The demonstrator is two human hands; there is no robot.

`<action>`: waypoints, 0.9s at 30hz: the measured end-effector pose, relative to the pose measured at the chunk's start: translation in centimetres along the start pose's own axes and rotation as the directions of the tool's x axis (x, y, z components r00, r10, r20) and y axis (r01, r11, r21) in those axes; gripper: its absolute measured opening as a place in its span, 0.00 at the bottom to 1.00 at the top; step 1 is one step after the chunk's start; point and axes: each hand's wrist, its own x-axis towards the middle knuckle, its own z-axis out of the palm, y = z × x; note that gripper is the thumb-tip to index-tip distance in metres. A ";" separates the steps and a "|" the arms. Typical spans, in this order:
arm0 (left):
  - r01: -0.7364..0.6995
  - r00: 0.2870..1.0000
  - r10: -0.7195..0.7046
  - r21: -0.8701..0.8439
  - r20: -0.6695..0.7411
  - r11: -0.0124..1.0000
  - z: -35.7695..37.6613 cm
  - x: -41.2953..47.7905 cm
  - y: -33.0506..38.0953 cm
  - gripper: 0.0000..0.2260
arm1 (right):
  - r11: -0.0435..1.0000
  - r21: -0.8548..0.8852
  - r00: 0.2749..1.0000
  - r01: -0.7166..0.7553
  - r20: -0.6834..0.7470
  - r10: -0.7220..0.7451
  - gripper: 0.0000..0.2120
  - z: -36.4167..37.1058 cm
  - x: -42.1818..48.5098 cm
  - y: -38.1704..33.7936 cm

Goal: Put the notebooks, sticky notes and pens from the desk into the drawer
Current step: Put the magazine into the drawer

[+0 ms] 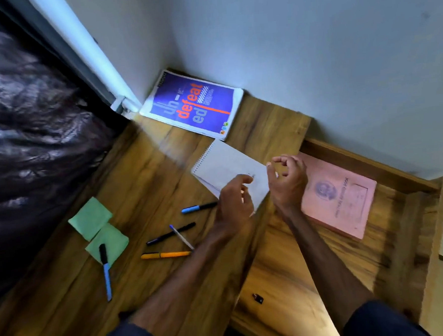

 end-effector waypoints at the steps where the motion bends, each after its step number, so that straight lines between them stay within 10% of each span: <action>1: 0.020 0.999 -0.019 0.013 -0.049 1.000 -1.3 0.7 -1.4 0.13 | 1.000 0.008 0.999 0.022 0.042 -0.022 0.06 1.4 0.4 -1.3; 9: 0.316 0.933 -0.286 0.117 -0.217 0.941 -9.8 6.6 -10.9 0.13 | 0.989 -0.128 0.941 -0.079 0.318 0.117 0.21 14.5 6.1 -5.8; 17: 0.313 0.946 -0.319 0.415 -0.056 0.854 -12.3 8.3 -15.5 0.30 | 0.834 -0.503 0.892 -0.227 0.236 0.385 0.53 20.8 12.2 -7.9; 27: 0.227 0.970 -0.241 0.492 -0.035 0.841 -11.4 7.5 -16.4 0.32 | 0.783 -0.291 0.734 -0.550 0.280 0.619 0.41 23.9 17.3 -2.0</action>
